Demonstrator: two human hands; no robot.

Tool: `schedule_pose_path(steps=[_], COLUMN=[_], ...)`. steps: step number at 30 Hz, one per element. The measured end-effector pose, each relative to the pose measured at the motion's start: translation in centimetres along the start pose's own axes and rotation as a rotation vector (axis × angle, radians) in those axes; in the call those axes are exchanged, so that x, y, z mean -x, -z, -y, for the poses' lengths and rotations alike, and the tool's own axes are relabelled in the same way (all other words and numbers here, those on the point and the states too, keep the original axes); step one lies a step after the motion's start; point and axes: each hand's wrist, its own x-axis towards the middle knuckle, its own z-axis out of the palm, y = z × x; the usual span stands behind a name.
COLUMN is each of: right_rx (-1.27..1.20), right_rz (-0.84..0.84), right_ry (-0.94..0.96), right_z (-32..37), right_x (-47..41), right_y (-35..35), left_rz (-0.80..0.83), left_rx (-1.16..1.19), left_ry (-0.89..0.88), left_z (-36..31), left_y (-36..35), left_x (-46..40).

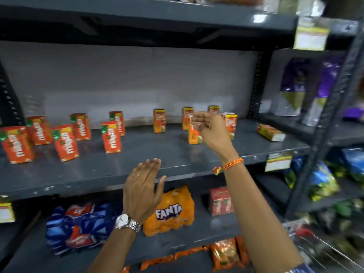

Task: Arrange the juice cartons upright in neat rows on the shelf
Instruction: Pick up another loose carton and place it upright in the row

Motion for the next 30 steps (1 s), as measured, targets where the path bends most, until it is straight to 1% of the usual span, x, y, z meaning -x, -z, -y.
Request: schedule_pose_path(steps=[2, 3, 5, 7, 9, 10, 12, 13, 15, 17, 19, 23, 27, 30], right_rx=[0.006, 0.047, 0.16, 0.257, 0.419, 0.54, 0.793, 0.864, 0.888, 0.861, 0.862, 0.906, 0.806, 0.777], right_rz=[-0.063, -0.104, -0.196, -0.288, -0.394, -0.439, -0.502, -0.526, -0.578, -0.582, -0.528, -0.44, -0.439, -0.399], right_ry=[-0.025, -0.023, -0.011, -0.051, -0.1, -0.143, -0.289, -0.359, -0.48, -0.577, -0.635, -0.656, -0.728, -0.795], right_z=[-1.1, -1.8, -3.2, -4.7, -6.4, -7.3, -8.8, -9.4, -10.5, -11.4, -11.6, -10.8, -10.7, -11.0], right_x=[0.0, 0.1, -0.1, -0.7, -1.8, -2.4, -3.3, -3.7, -4.2, -4.7, -4.9, -4.8, -4.7, -4.5], right_y=[3.2, 4.8, 7.9, 10.6, 13.0, 13.9, 15.0, 15.1, 15.3, 15.5, 15.9, 16.4, 16.8, 17.2], left_rz=[0.02, 0.026, 0.04, 0.059, 0.077, 0.081, 0.075, 0.069, 0.059, 0.061, 0.074, 0.099, 0.11, 0.112], left_rx=[-0.014, -0.02, -0.024, -0.028, -0.031, -0.032, -0.031, -0.031, -0.04, -0.052, -0.059, -0.058, -0.046, -0.048], left_ry=[-0.03, -0.048, -0.082, -0.103, -0.108, -0.102, -0.085, -0.081, -0.084, -0.084, -0.08, -0.071, -0.054, -0.049], left_z=[-1.6, -2.5, -3.9, -4.9, -5.5, -5.7, -5.8, -5.8, -5.8, -5.8, -5.8, -5.8, -6.0, -6.2], left_y=[-0.8, -1.3, -2.0, -2.7, -3.3, -3.5, -3.8, -3.9, -4.0, -4.0, -3.9, -4.0, -3.8, -3.6], left_x=[-0.7, -1.0, -1.7, -2.3, -2.8, -2.9, -3.0, -2.9, -2.8, -2.7, -2.7, -2.6, -2.7, -2.7])
